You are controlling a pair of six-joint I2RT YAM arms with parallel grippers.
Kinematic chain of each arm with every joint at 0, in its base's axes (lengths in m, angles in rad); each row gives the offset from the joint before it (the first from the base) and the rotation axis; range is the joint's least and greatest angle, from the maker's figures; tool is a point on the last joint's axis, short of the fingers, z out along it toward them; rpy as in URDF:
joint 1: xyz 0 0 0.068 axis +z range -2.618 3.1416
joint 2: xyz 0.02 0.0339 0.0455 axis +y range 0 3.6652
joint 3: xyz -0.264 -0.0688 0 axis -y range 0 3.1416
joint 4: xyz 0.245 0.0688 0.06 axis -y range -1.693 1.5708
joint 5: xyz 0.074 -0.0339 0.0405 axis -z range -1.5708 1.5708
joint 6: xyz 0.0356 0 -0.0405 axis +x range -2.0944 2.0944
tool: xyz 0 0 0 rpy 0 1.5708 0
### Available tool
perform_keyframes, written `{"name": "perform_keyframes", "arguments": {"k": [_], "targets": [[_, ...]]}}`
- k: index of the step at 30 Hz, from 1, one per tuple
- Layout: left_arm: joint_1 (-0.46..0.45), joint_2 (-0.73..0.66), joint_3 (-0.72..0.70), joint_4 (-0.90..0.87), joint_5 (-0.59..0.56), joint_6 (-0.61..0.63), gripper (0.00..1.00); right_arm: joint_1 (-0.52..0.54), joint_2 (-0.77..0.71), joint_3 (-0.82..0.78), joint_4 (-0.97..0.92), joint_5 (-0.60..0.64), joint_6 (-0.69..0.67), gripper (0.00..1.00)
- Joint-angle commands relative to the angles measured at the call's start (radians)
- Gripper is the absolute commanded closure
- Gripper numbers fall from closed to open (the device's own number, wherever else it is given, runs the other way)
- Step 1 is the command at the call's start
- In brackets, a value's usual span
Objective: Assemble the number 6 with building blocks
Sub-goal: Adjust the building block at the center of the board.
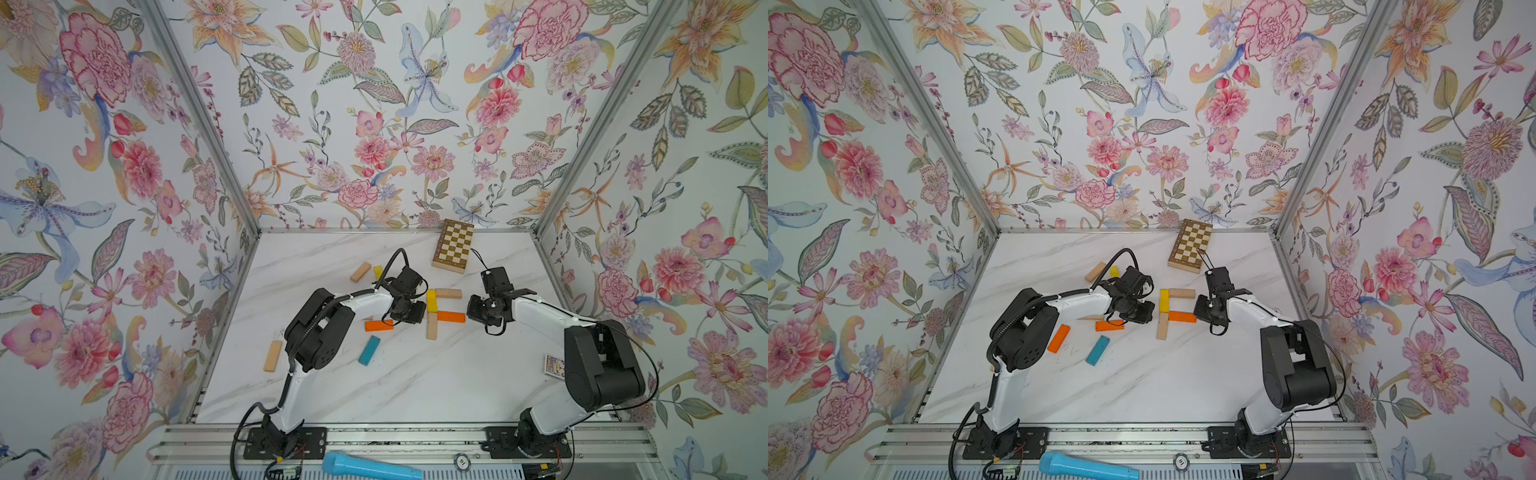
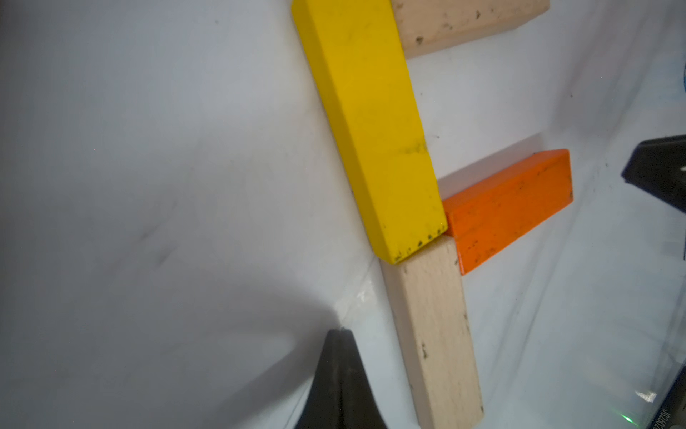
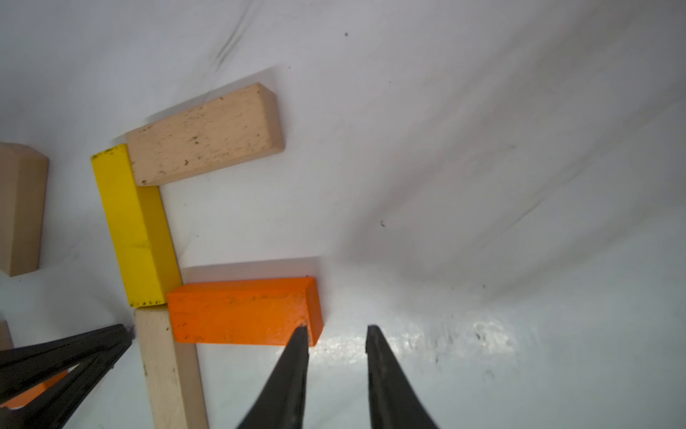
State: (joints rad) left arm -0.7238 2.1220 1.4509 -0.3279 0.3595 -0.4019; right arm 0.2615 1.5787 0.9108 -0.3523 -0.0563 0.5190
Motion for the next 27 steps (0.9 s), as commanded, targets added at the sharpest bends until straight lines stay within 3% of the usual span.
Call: {"name": "perform_keyframes", "arguments": {"k": [1, 4, 12, 18, 27], "targets": [[0.022, -0.063, -0.063, 0.009, -0.016, 0.0, 1.0, 0.094, -0.096, -0.036, 0.083, 0.073, -0.03, 0.7], [0.023, -0.106, -0.098, 0.014, -0.014, 0.02, 0.99, 0.146, -0.156, -0.076, 0.134, 0.092, -0.026, 0.7], [0.025, -0.229, -0.236, 0.066, -0.033, 0.095, 0.92, 0.166, -0.268, -0.178, 0.229, 0.062, -0.023, 0.68], [0.02, -0.335, -0.393, 0.203, -0.046, 0.175, 0.89, 0.166, -0.339, -0.272, 0.349, 0.055, -0.036, 0.67], [-0.009, -0.416, -0.599, 0.448, -0.083, 0.235, 1.0, 0.167, -0.436, -0.408, 0.523, 0.043, -0.049, 0.67]]}}
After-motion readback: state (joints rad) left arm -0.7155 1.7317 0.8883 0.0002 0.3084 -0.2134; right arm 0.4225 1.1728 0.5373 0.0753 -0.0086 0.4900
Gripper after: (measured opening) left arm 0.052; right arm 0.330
